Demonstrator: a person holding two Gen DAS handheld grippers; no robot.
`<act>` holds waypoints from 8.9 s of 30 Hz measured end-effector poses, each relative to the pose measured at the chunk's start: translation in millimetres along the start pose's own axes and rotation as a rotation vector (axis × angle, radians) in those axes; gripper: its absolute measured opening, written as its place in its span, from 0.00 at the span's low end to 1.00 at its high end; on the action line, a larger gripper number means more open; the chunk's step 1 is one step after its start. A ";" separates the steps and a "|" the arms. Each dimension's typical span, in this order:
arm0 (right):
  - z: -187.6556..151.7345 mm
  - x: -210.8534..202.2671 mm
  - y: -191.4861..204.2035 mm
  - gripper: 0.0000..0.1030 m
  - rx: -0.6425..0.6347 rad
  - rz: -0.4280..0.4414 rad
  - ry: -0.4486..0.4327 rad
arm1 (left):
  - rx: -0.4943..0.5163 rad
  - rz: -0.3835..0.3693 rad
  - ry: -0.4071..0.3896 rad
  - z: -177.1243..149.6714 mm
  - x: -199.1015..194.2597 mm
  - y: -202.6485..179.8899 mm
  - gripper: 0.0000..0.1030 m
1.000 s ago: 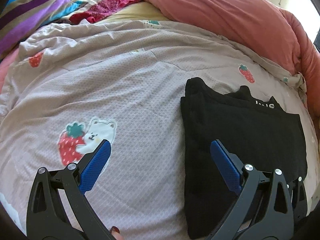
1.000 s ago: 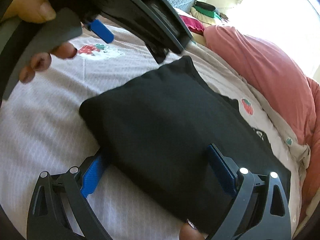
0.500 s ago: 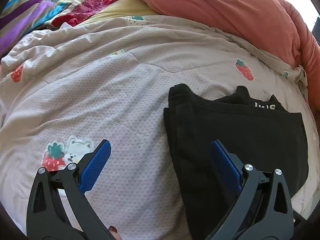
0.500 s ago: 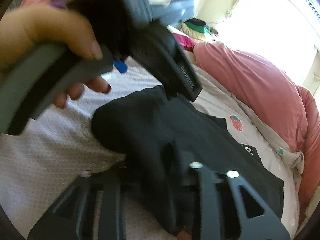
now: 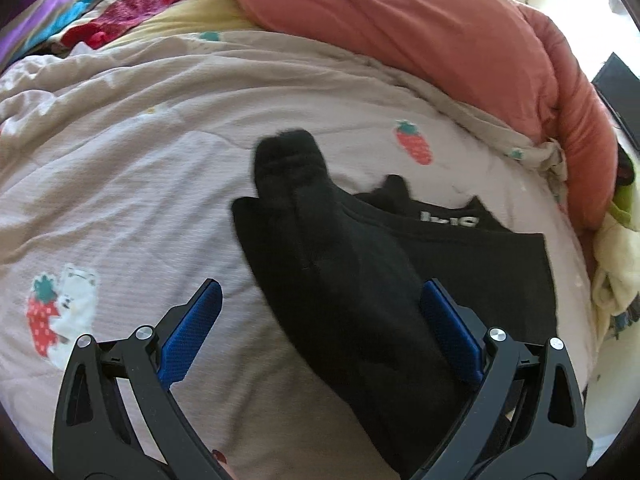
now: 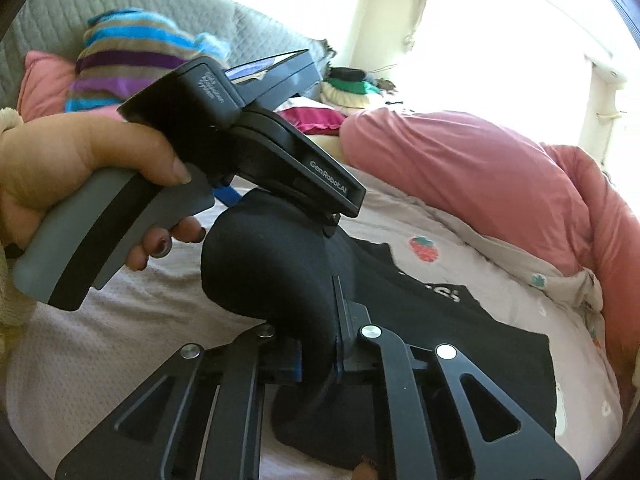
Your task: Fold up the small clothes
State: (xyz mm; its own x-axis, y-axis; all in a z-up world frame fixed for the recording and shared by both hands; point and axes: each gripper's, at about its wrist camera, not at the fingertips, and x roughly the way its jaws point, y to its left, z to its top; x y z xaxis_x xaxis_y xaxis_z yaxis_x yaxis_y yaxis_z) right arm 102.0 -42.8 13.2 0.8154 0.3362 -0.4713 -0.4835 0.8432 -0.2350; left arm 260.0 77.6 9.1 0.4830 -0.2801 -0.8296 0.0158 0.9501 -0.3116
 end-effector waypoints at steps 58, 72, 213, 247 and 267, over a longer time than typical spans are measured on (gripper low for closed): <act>-166.0 -55.0 -209.3 0.34 0.902 0.170 0.130 | 0.107 -0.167 -0.024 -29.2 27.8 -202.6 0.80; -146.9 -24.6 -262.9 0.77 1.022 0.347 0.158 | 0.259 -0.024 -0.097 -77.6 18.0 -170.8 0.80; -147.8 -156.1 -111.3 0.95 0.580 -0.202 0.192 | 0.237 0.039 -0.233 -210.2 -71.1 -99.9 0.91; -149.7 -155.9 -108.1 0.95 0.582 -0.198 0.198 | 0.235 0.077 -0.230 -211.5 -70.6 -97.1 0.91; -150.7 -156.8 -107.3 0.95 0.579 -0.203 0.202 | 0.241 0.081 -0.224 -212.5 -69.0 -98.9 0.91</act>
State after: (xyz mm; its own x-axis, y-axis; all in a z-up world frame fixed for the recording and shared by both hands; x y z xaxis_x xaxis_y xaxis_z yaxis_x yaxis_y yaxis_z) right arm -21.9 -249.3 -15.8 0.7695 0.1080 -0.6295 -0.0294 0.9905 0.1340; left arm 39.1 -26.2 -1.3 0.6715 -0.1901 -0.7162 0.1628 0.9808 -0.1077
